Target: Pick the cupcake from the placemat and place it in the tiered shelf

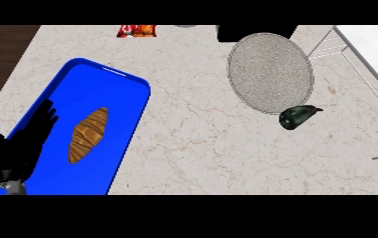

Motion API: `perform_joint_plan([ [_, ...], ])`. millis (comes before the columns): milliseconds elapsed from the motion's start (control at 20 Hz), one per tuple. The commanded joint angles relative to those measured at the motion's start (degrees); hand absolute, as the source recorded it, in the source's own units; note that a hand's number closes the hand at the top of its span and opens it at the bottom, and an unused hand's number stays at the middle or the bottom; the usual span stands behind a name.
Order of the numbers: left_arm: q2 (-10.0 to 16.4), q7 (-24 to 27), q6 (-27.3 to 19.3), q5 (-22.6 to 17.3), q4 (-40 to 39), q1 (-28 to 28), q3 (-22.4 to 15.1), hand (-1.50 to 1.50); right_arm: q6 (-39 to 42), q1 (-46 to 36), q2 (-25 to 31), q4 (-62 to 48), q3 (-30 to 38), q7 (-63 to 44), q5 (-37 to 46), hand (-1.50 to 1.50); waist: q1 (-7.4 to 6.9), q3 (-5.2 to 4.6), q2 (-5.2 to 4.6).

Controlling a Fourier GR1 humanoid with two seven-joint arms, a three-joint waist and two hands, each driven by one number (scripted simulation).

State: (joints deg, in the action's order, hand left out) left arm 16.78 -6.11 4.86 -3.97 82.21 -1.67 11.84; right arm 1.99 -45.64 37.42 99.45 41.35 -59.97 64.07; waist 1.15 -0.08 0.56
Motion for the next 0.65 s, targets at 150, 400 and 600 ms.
perform_joint_plan([
  [150,0.09,-1.68,0.01,-0.11,0.76,-0.42,0.16,0.00,19.64,0.08,3.01,22.24,3.07,-13.73,0.50,-1.50,1.21,-0.11,0.65],
  [400,0.24,-0.90,-0.90,-0.12,1.43,-2.60,1.56,0.00,32.32,2.51,2.64,30.89,8.61,-12.99,-3.57,-1.50,3.00,-0.15,1.56],
  [600,0.90,-0.28,-0.27,-0.47,0.49,-4.36,2.59,0.00,39.05,1.33,3.63,36.50,13.10,-10.97,-6.84,-1.50,4.75,-0.28,2.34],
])
